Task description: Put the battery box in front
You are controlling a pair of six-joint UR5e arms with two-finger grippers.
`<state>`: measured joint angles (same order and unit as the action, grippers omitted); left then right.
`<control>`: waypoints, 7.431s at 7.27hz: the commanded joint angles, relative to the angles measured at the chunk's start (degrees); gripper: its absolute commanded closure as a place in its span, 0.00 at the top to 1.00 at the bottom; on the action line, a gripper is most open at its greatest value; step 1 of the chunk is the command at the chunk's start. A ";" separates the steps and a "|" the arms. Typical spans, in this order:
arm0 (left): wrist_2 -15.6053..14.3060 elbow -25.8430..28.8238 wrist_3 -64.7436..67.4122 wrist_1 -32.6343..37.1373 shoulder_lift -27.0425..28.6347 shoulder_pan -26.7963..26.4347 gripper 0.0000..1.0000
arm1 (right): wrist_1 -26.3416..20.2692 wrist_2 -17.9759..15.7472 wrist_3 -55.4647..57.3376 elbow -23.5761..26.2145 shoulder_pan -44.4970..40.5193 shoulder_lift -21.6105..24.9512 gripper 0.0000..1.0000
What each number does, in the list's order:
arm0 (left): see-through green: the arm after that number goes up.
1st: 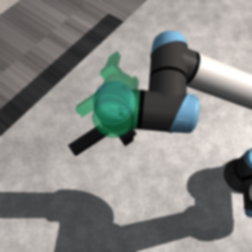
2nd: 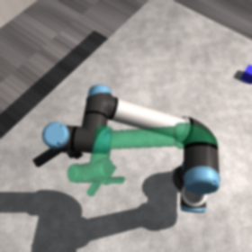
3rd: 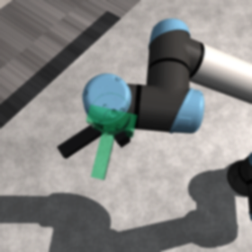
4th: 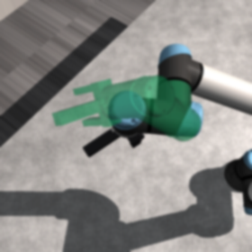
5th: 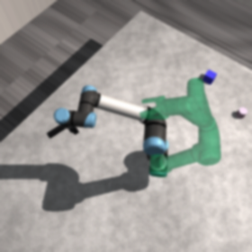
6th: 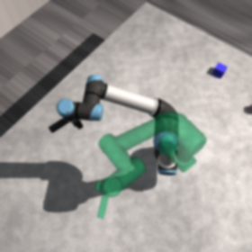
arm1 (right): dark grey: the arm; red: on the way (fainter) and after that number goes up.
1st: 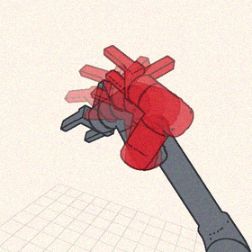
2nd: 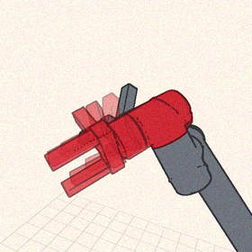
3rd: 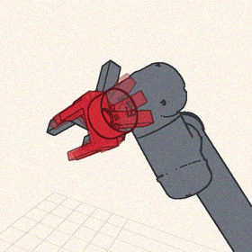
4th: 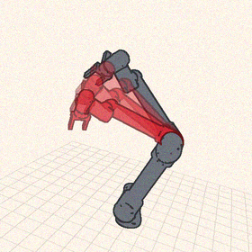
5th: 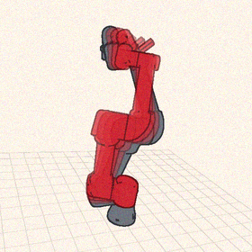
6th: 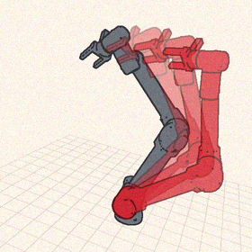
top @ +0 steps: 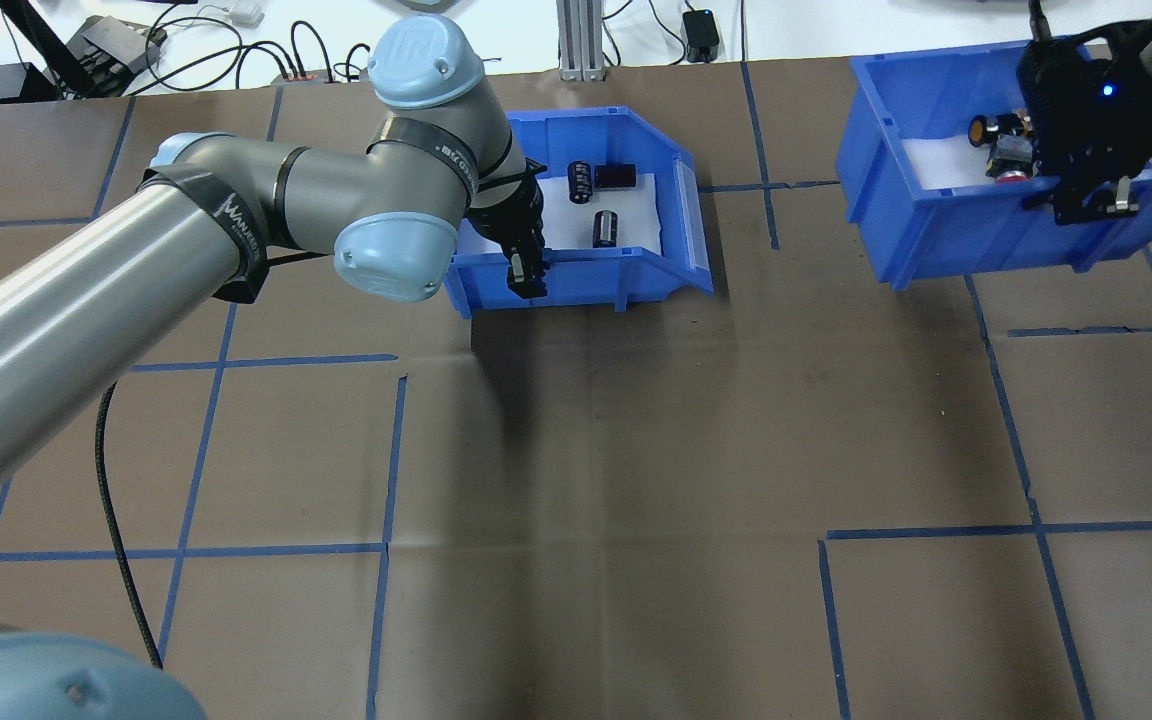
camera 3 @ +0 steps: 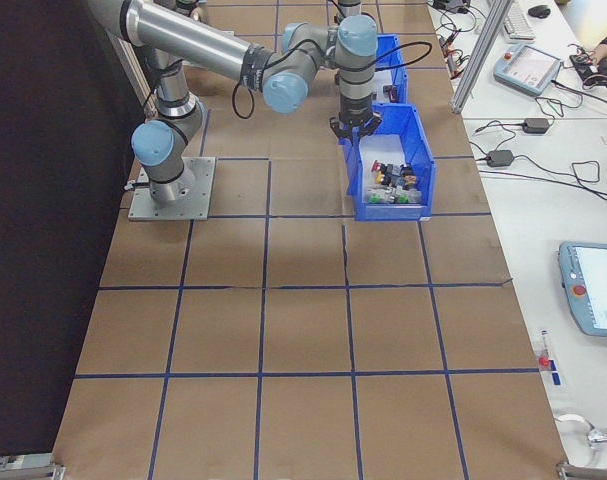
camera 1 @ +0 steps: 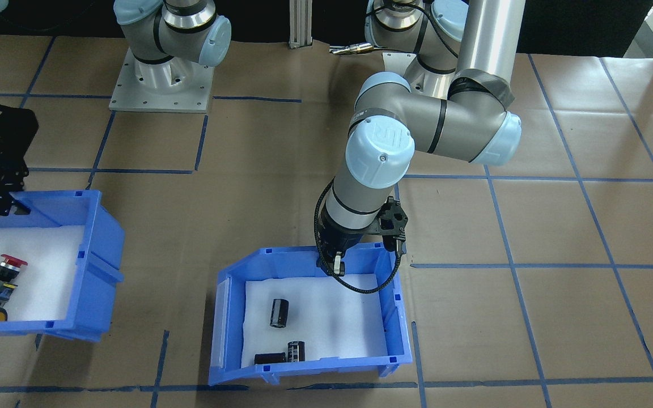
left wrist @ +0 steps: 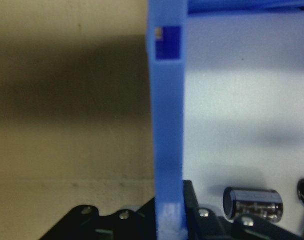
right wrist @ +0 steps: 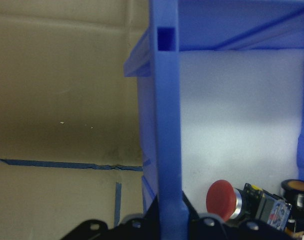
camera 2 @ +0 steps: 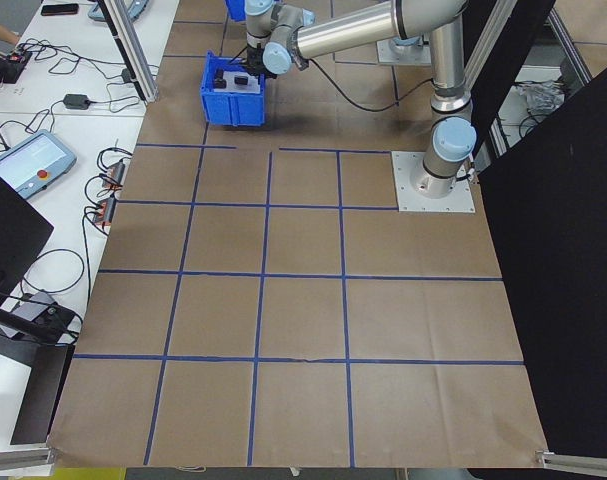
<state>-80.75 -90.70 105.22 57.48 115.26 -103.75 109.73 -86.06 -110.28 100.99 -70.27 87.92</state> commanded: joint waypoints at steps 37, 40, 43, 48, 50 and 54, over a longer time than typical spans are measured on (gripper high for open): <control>-13.03 -5.71 -108.74 32.61 -32.03 9.44 1.00 | 2.35 -7.73 57.78 8.29 -35.85 7.80 1.00; -12.94 -6.42 -108.91 32.61 -32.73 9.62 1.00 | 1.98 -7.54 68.44 5.03 -23.37 7.89 1.00; -13.12 -6.42 -108.92 32.35 -32.73 9.62 1.00 | -5.76 -4.20 87.52 -4.11 -16.21 5.79 1.00; -12.76 -6.51 -107.95 31.82 -32.73 9.53 1.00 | -15.34 -7.96 117.31 -13.62 -22.08 -0.99 1.00; -12.85 -6.59 -107.95 31.82 -32.73 9.53 1.00 | -16.13 -7.81 117.05 -13.54 -20.88 -1.34 1.00; -13.03 -6.59 -108.04 31.56 -32.56 9.62 1.00 | -16.39 -7.37 116.88 -13.10 -20.16 -1.26 1.00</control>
<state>-93.76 -97.31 -2.74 89.13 82.62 -94.21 93.40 -93.45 6.66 87.83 -90.50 86.62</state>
